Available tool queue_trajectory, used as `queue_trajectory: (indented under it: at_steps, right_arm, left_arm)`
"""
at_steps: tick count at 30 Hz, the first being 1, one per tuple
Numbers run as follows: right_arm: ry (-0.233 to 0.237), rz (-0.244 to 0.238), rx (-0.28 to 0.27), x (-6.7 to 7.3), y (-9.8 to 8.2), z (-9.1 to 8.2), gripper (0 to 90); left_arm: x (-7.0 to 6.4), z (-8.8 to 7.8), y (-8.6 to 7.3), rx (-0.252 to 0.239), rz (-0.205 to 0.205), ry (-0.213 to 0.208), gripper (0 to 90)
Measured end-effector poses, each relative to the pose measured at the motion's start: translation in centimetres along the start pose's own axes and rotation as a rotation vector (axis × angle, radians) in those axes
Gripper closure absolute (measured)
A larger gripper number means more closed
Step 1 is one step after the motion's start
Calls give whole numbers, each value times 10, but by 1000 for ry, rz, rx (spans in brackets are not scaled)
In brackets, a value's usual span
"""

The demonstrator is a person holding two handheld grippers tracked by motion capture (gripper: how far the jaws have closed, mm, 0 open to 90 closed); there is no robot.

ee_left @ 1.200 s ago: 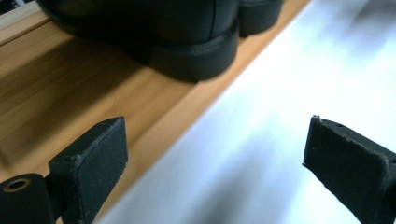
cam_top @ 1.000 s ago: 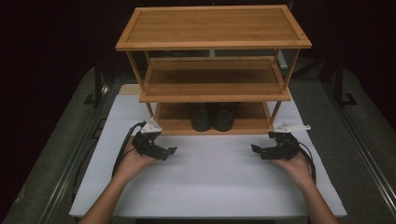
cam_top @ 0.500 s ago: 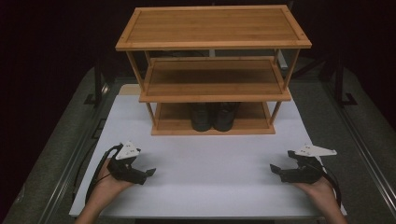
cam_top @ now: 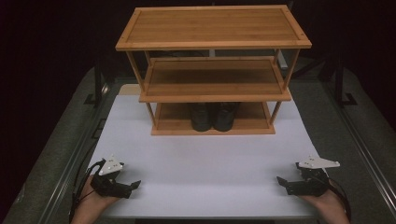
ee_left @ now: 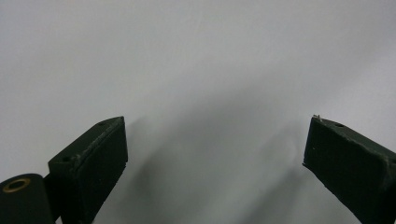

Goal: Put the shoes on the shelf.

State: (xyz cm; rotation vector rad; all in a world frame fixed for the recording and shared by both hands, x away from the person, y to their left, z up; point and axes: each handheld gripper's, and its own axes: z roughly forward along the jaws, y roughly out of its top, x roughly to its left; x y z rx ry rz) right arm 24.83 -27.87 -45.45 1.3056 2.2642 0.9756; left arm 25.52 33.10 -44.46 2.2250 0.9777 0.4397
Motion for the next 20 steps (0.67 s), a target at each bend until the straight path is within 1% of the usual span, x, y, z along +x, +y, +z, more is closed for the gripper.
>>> queue_trajectory:
  at_steps: [1,2,4,6,20]
  right_arm:
    - [3,0,16,0,-1,2,38]
    - [6,-6,19,0,-1,2,34]
    - [-5,-11,24,1,-1,3,31]
    - [-12,-18,26,3,-1,3,31]
    - [-12,-18,26,2,-2,3,30]
  left_arm:
    - [0,1,-3,-5,-5,4,59]
    - [1,0,-6,-21,-21,0,47]
    - [1,0,-7,-19,-17,8,42]
    - [1,1,-7,-18,-22,11,28]
    - [1,1,-8,-19,-26,8,25]
